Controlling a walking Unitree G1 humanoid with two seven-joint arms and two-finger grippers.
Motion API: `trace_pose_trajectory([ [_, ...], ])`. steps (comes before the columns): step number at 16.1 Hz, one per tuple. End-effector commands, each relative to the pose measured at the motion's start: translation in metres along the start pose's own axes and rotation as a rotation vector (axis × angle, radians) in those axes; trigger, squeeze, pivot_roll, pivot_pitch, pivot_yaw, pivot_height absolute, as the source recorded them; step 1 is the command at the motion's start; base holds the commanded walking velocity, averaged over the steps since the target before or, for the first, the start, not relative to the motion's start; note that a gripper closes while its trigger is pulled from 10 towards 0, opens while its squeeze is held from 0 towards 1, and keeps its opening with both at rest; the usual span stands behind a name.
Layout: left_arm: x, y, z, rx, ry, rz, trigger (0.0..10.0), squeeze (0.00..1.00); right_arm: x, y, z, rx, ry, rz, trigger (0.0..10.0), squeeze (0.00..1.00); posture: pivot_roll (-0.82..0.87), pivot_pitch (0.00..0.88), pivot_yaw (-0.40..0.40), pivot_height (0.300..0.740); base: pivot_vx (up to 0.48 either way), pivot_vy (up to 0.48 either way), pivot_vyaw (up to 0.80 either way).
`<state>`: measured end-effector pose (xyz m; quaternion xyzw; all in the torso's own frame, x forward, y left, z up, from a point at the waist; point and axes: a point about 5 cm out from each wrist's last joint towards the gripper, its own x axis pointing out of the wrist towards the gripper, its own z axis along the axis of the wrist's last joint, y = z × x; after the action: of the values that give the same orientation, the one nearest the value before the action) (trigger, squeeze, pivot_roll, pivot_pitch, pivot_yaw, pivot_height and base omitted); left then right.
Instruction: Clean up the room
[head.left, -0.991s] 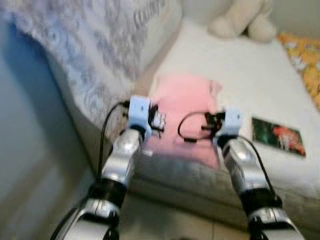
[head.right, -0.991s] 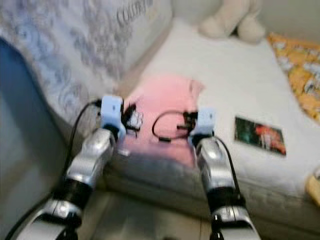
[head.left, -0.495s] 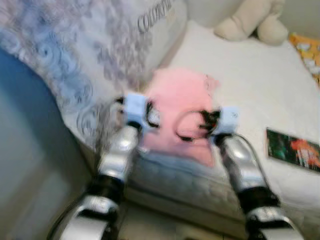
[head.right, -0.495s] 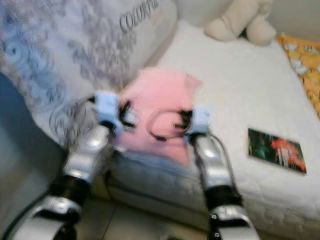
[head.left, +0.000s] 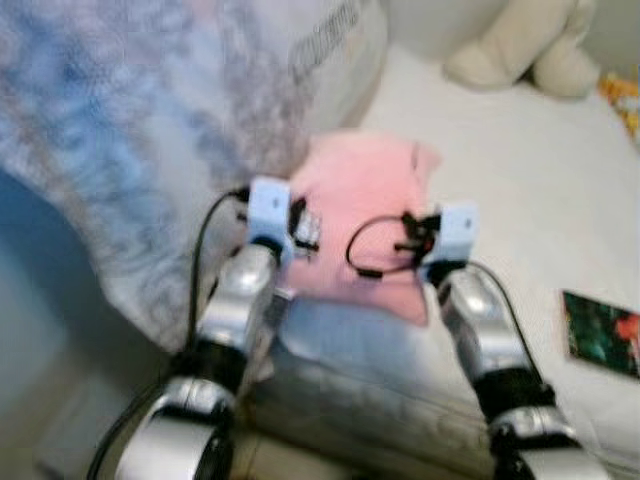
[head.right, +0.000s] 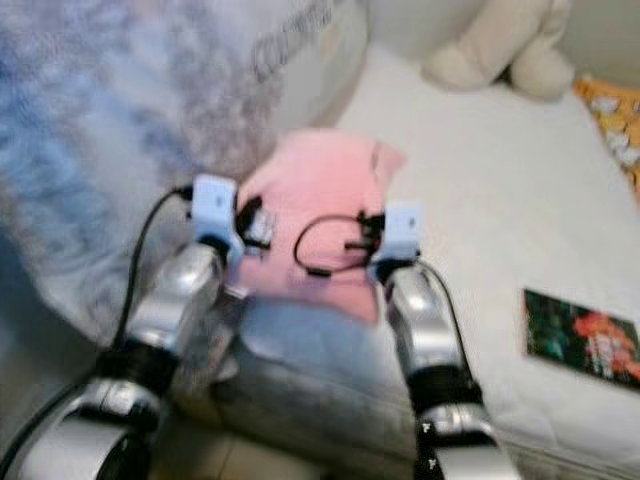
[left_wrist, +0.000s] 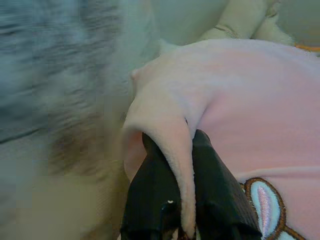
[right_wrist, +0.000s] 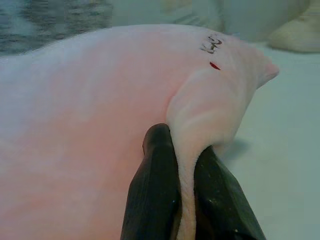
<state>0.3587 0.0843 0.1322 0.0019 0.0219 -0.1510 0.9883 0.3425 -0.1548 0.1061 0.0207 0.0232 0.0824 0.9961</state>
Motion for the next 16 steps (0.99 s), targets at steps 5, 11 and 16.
trace_pose_trajectory([
  [5,0.028,0.009,0.047,0.055,-0.094,0.043,10.0,0.00,0.030,-0.026,0.041,-0.015,-0.036,-0.026,10.0,0.00,-0.05,0.000,-0.042,0.740,0.278,0.000,0.00],
  [11,0.032,0.010,0.028,0.088,-0.041,0.168,10.0,0.00,0.035,-0.020,0.017,-0.113,0.148,0.064,10.0,0.00,-0.06,0.165,-0.096,0.740,0.000,0.000,0.00],
  [16,0.019,-0.024,-0.022,0.085,0.107,0.138,10.0,0.00,0.015,-0.022,-0.029,-0.250,0.331,0.104,10.0,0.00,-0.03,0.230,-0.122,0.740,0.000,0.000,0.00],
])
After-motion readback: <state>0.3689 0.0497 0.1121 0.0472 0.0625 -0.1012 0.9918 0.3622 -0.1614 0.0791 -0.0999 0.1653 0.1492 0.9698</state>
